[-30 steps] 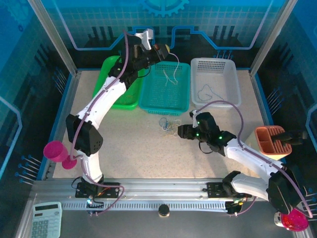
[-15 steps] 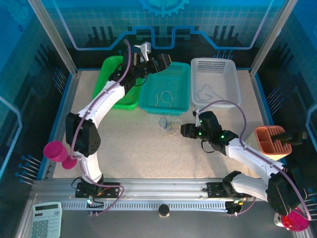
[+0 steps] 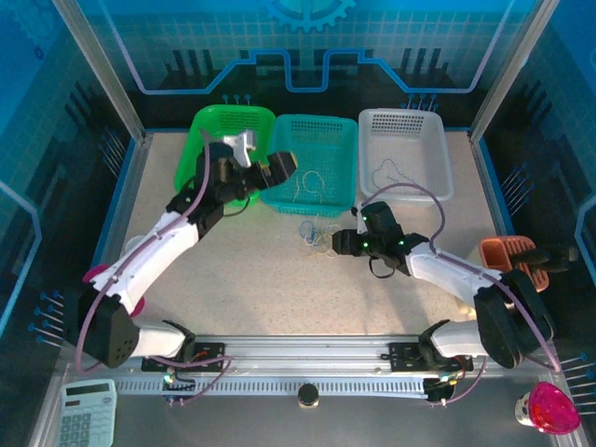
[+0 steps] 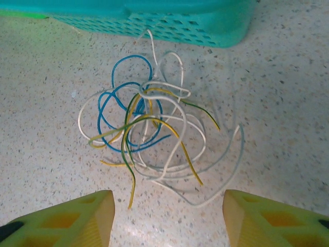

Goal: Untangle the cables

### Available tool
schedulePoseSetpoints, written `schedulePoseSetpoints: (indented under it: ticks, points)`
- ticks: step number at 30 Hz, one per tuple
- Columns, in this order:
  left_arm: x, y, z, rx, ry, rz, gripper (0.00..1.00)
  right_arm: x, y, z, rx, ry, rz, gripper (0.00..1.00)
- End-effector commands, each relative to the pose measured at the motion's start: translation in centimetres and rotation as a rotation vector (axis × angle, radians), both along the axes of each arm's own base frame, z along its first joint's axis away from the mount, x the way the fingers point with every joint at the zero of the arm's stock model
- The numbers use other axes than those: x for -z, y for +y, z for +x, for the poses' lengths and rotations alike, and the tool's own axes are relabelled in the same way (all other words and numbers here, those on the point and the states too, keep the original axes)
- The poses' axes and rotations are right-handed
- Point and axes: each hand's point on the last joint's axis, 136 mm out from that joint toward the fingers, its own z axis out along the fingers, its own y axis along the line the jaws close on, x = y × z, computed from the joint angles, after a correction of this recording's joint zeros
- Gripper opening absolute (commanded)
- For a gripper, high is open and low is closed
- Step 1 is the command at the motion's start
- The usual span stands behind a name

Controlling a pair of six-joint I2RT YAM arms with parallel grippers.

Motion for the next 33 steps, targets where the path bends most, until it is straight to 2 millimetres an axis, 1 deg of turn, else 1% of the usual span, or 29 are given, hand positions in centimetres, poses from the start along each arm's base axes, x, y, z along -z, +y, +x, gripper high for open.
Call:
schedulePoseSetpoints:
  ticks: [1, 3, 5, 6, 8, 10, 12, 13, 14, 17, 21, 24, 29, 33]
  points:
    - [1.2, 0.0, -2.4, -0.014, 0.012, -0.011, 0.99, -0.7, 0.9, 1.9, -0.020, -0.033, 0.023, 0.57]
    - [2.7, 0.1, -3.8, -0.014, 0.034, 0.000, 0.99, -0.1, 1.2, 2.4, -0.020, -0.023, 0.015, 0.56]
    - [3.6, 0.4, -5.0, -0.019, 0.048, -0.002, 0.99, 0.4, 1.2, 3.0, -0.017, -0.015, 0.008, 0.52]
    - [4.1, 0.5, -5.7, -0.023, 0.057, -0.008, 0.99, 0.6, 1.3, 3.3, -0.016, -0.012, 0.009, 0.50]
    - [5.1, 0.8, -6.6, -0.030, 0.073, -0.012, 0.99, 1.0, 1.5, 3.7, -0.015, -0.003, 0.011, 0.43]
    - [6.0, 1.2, -7.5, -0.041, 0.084, -0.012, 0.99, 1.3, 1.9, 3.8, -0.028, 0.007, 0.023, 0.29]
    - [6.8, 1.5, -8.1, -0.046, 0.095, -0.010, 0.99, 1.0, 2.4, 3.6, -0.051, 0.009, 0.047, 0.08]
    - [7.3, 1.6, -8.3, -0.048, 0.101, -0.010, 0.99, 0.5, 2.6, 3.3, -0.062, 0.004, 0.062, 0.01]
    - [7.4, 1.8, -8.5, -0.051, 0.104, -0.011, 0.99, 0.1, 2.7, 3.1, -0.068, 0.000, 0.072, 0.00]
    - [7.9, 1.9, -9.1, -0.050, 0.113, -0.019, 0.99, -2.3, 2.8, 2.2, -0.074, -0.031, 0.118, 0.00]
    - [7.9, 1.9, -9.5, -0.043, 0.125, -0.031, 0.99, -5.8, 3.0, 0.9, -0.082, -0.078, 0.191, 0.00]
    - [7.8, 1.6, -9.6, -0.035, 0.138, -0.057, 0.99, -7.7, 3.1, 0.2, -0.093, -0.109, 0.220, 0.00]
    - [7.2, 1.0, -9.3, -0.030, 0.146, -0.111, 0.99, -9.5, 3.4, -0.6, -0.135, -0.158, 0.236, 0.00]
    - [6.6, 0.3, -8.8, -0.020, 0.153, -0.159, 0.99, -10.3, 3.5, -0.9, -0.154, -0.184, 0.244, 0.00]
